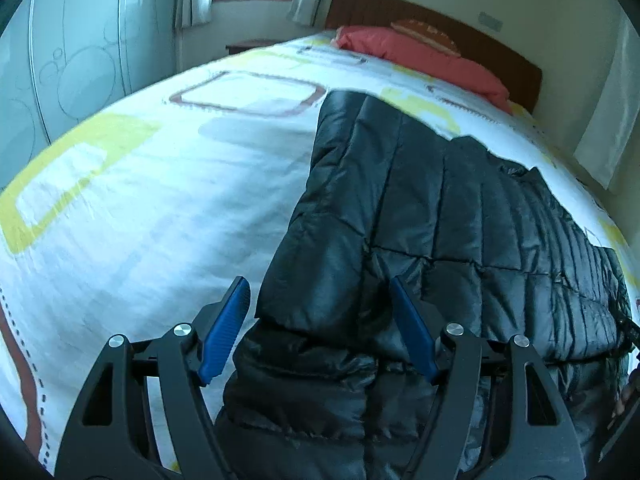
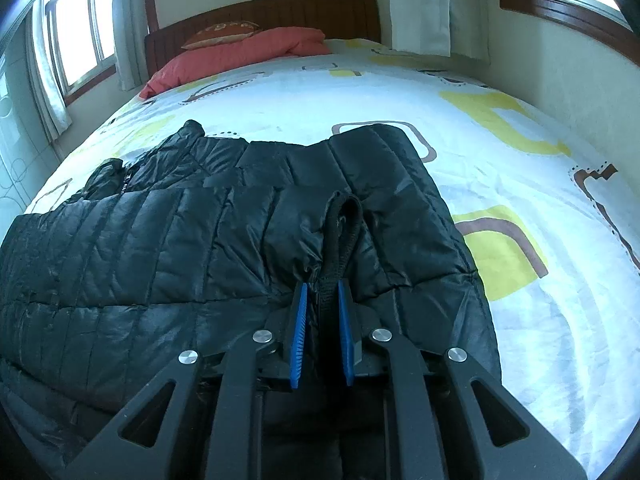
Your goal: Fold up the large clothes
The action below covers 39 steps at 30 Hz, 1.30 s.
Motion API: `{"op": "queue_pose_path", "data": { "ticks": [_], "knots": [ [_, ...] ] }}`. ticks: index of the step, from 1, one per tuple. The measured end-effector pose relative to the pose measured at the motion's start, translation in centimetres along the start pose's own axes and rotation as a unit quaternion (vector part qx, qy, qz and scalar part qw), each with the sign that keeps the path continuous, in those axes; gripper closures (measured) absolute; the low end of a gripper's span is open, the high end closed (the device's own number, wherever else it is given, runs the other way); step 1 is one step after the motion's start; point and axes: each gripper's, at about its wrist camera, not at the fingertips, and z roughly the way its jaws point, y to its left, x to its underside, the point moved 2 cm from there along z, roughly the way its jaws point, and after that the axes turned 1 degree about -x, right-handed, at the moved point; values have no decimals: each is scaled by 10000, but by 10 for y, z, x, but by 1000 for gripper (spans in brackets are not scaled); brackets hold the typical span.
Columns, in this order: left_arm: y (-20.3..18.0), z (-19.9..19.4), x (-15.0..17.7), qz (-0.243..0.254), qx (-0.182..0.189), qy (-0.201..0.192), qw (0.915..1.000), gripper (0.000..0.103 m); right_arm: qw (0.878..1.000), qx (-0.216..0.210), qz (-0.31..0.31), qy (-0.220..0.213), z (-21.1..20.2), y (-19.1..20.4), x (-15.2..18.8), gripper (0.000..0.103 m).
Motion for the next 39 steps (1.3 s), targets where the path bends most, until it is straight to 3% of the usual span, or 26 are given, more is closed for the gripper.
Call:
{"op": "queue_pose_path", "data": {
  "ticks": [5,9,13,17,20,25,31,35,39],
  "knots": [
    [2,-2,-3,-41,40,75,10000,31,9999,-107,-71,66,-6,2,-1,76],
    [2,-34,-8,-70,17,-264,9996,31,9997,15,30,-238,-34,2,-7,58],
    [-10,-50,-26,-182,243,-693,9971,31,9983,-131,-81,-562,-49,21,-21,58],
    [-35,-31,-41,-86,369,-639,9972,31,9978,-489,-216,-403,-25,51,-32,58],
    [-53,-6,-43,127,186,-550,9982,31,9981,-372,-418,-247,0,68,-28,58],
    [-64,40,-33,557,-310,10,9980,30,9983,-257,-509,135,28,73,-17,56],
    [-60,14,-46,153,-82,-308,9994,32,9985,-400,-347,-102,11,72,-31,57],
    [-66,14,-57,27,67,-520,9986,31,9979,-499,-400,-45,26,86,-35,57],
    [-71,56,-53,154,-177,47,9997,29,9979,-472,-444,68,43,89,-31,54]
  ]
}}
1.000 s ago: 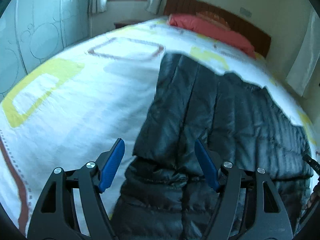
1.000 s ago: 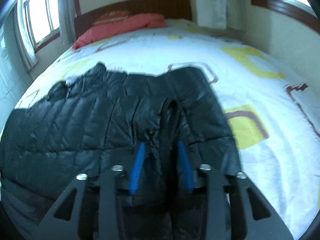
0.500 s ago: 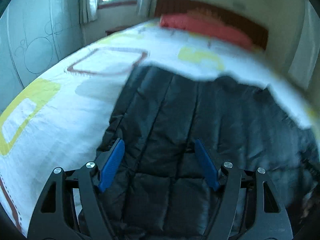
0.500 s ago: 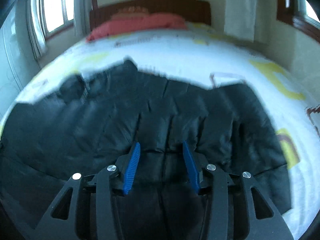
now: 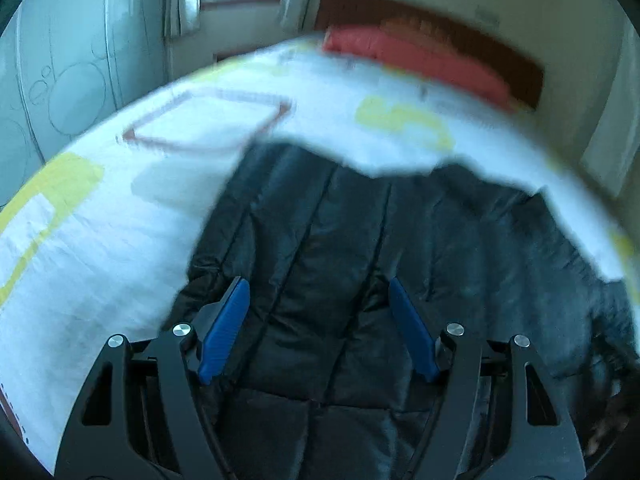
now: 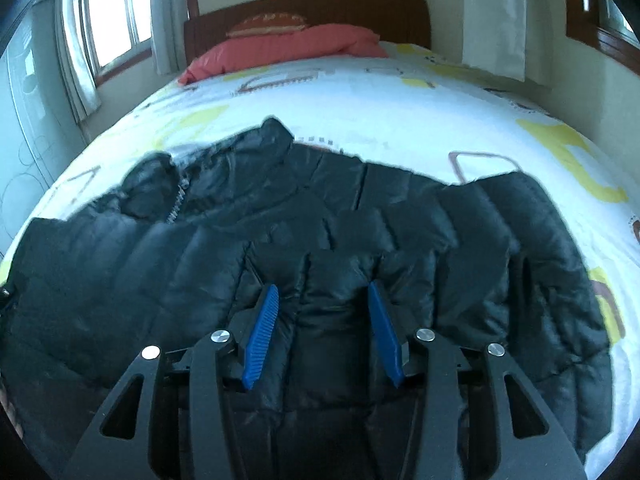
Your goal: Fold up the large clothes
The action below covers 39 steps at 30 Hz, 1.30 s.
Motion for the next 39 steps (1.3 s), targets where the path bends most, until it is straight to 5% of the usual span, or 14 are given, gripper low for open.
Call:
{"op": "queue_pose_path", "data": {
  "ticks": [9,11,28,39],
  "knots": [
    [10,-42,16,-469,-121,-275,9984,28,9991,44,123,-398,-50,-15,22,54],
    [13,-42,23,-514,-117,-209,9984,28,9996,82,130,-216,-44,-18,31,54],
    [4,-16,31,-208,-514,35,9985,26,9998,162,91,-69,-27,-18,35,52],
    [13,-64,38,-207,-464,137,9986,25,9986,-56,480,-207,-87,-32,49,46]
  ]
}}
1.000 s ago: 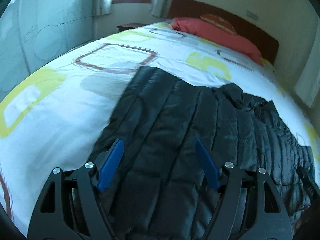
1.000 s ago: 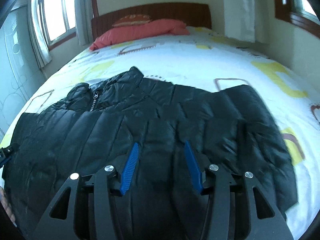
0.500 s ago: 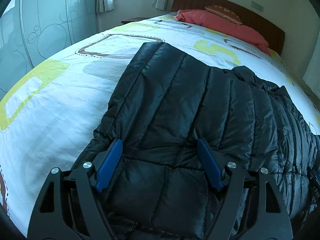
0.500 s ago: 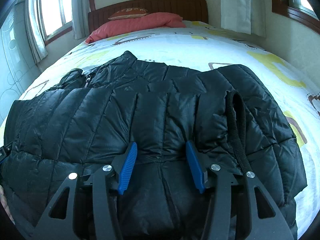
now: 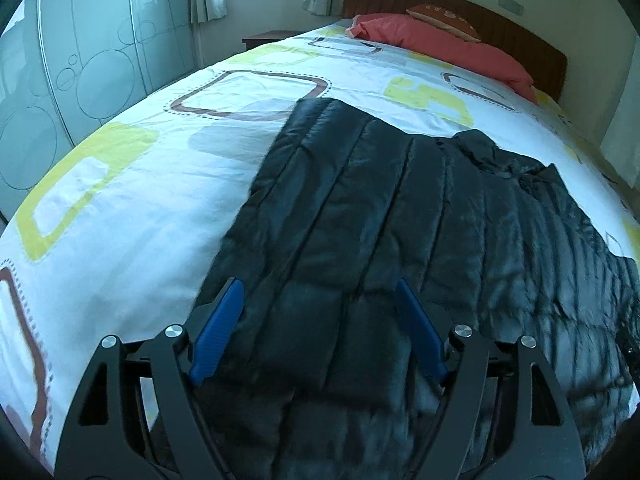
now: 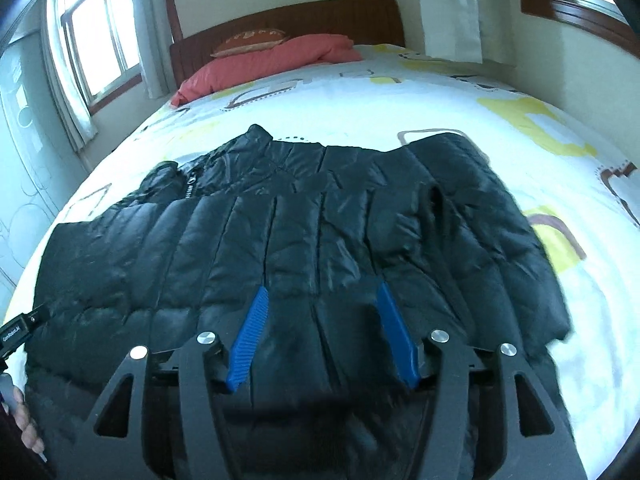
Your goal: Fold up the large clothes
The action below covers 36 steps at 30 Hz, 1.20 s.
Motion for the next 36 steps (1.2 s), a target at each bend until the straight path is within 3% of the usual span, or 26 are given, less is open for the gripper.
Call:
{"op": "queue_pose_path", "data": {
  "ticks": [8,17,22,27,32,36],
  "knots": [
    [56,-61,49,-509,445,150,9976,25,9997,-30,240,69,-81,-47,50,46],
    [135,-127,152,-1421,964,520,9838,25,9949,89,963,275,-166,-123,148,46],
    [163,-151,200,-1607,946,614,9805,25,9882,-19,1431,552,-189,-153,198,46],
    [190,-167,241,-2164,1392,805,9630,25,9823,-324,1707,698,-204,-163,228,46],
    [193,-185,261,-2343,1694,798,9540,25,9800,-547,1761,743,-221,-155,251,45],
    [189,-187,272,-2720,2176,987,9322,25,9717,-1085,1946,791,-232,-143,264,45]
  ]
}}
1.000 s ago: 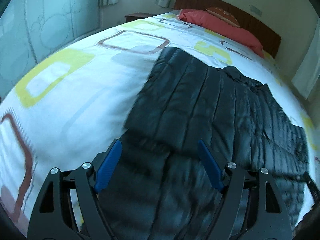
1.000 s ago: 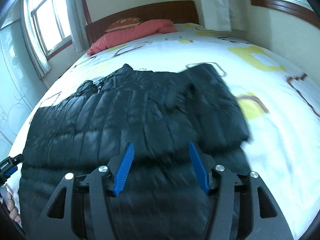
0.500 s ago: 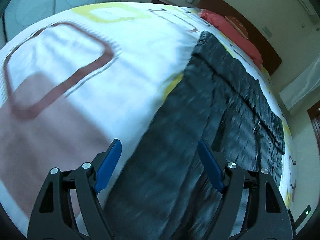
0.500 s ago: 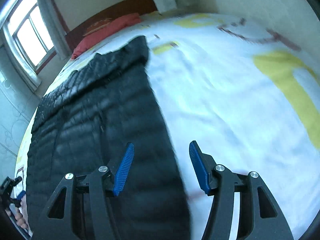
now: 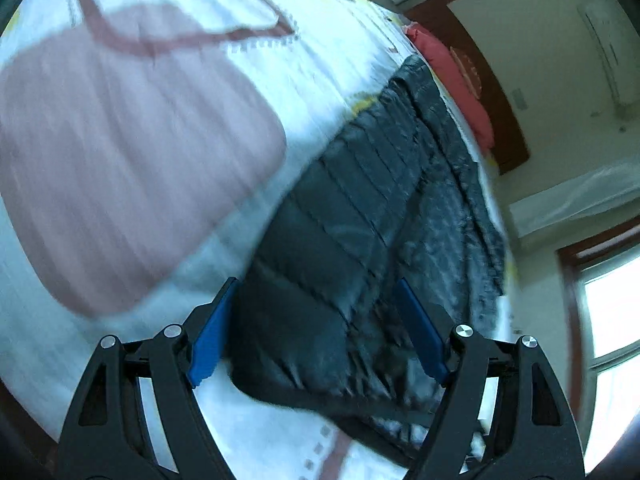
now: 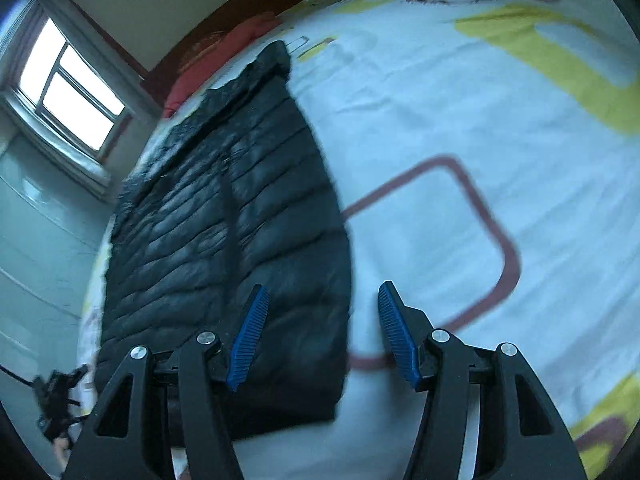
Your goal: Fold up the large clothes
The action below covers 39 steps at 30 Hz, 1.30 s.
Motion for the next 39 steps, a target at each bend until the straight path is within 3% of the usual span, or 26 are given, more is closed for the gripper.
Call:
{"op": "queue_pose_path", "data": {
  "ticks": [2,8,14,21,24,25,27,29,34,36,38,39],
  "knots": [
    [-3,3,3,-8,48,-32,10000,25,9996,-267,25,90,0,6,7,45],
    [3,2,3,-329,378,-112,9987,25,9988,-454,182,78,7,9,11,44],
    [6,8,-6,-330,525,-78,9980,26,9969,-672,416,52,13,3,2,44],
    [14,5,-8,-107,456,-60,9989,26,9954,-842,420,155,10,1,9,44],
    [2,17,-8,167,658,114,9976,26,9959,-817,349,140,13,5,8,44],
    [-2,20,-8,221,682,136,9973,29,9958,-839,349,130,13,6,7,44],
    [-5,25,-8,185,820,258,9961,43,9958,-858,299,134,15,7,6,46],
    [-2,26,-7,24,926,301,9953,57,9957,-871,251,173,15,8,7,57],
    [-7,32,-4,226,601,247,9976,59,9932,-1058,363,307,22,8,5,70],
    [-10,30,-6,220,739,227,9968,60,9903,-1264,494,300,21,8,4,76],
    [-8,25,-8,206,917,199,9954,79,9879,-1419,556,279,18,9,2,82],
    [-10,20,-11,232,1032,128,9943,82,9862,-1524,588,252,15,9,1,83]
  ]
}}
